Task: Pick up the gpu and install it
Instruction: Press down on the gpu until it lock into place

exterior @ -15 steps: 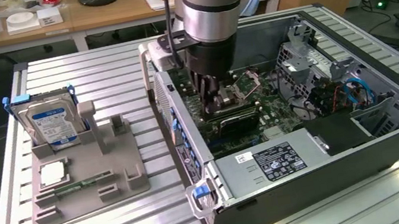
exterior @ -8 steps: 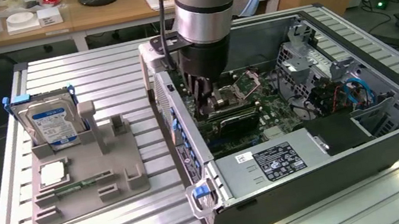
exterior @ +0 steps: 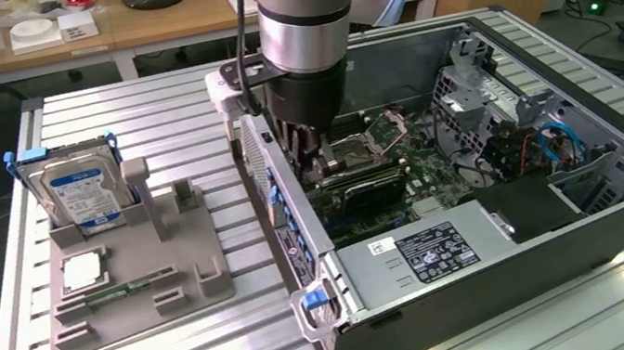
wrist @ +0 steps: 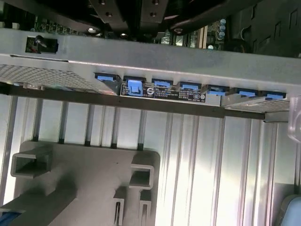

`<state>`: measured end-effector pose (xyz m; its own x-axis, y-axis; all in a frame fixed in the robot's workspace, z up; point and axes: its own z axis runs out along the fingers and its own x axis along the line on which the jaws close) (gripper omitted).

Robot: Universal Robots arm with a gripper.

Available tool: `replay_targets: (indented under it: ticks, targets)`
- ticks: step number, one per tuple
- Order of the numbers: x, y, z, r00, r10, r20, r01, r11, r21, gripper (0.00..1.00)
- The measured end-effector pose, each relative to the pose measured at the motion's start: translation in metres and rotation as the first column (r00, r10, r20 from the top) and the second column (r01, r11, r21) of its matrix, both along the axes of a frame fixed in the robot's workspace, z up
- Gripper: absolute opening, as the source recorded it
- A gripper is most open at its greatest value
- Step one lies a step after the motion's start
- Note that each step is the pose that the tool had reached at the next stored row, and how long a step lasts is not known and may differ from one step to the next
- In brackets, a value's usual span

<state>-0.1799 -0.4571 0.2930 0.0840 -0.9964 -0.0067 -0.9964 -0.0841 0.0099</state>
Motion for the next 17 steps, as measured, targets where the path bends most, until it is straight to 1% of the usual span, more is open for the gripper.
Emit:
replay_targets:
  ticks: [3,5,7,12,17]
  targets:
    - [-0.001,0.0000,-0.0026,1.0000,0.003,-0.0008,-0.003,1.0000,-0.0003,0.10]
    - [-0.001,0.0000,-0.0064,1.0000,0.006,-0.0007,-0.006,1.0000,0.0000,0.10]
    - [0.001,0.0000,-0.0102,1.0000,0.009,-0.0011,-0.009,1.0000,0.0007,0.10]
    - [0.006,0.0001,-0.0182,0.9999,0.014,-0.0006,-0.014,0.9999,0.0003,0.10]
    - [0.006,0.0005,-0.0209,0.9999,0.017,-0.0009,-0.017,0.9999,0.0005,0.10]
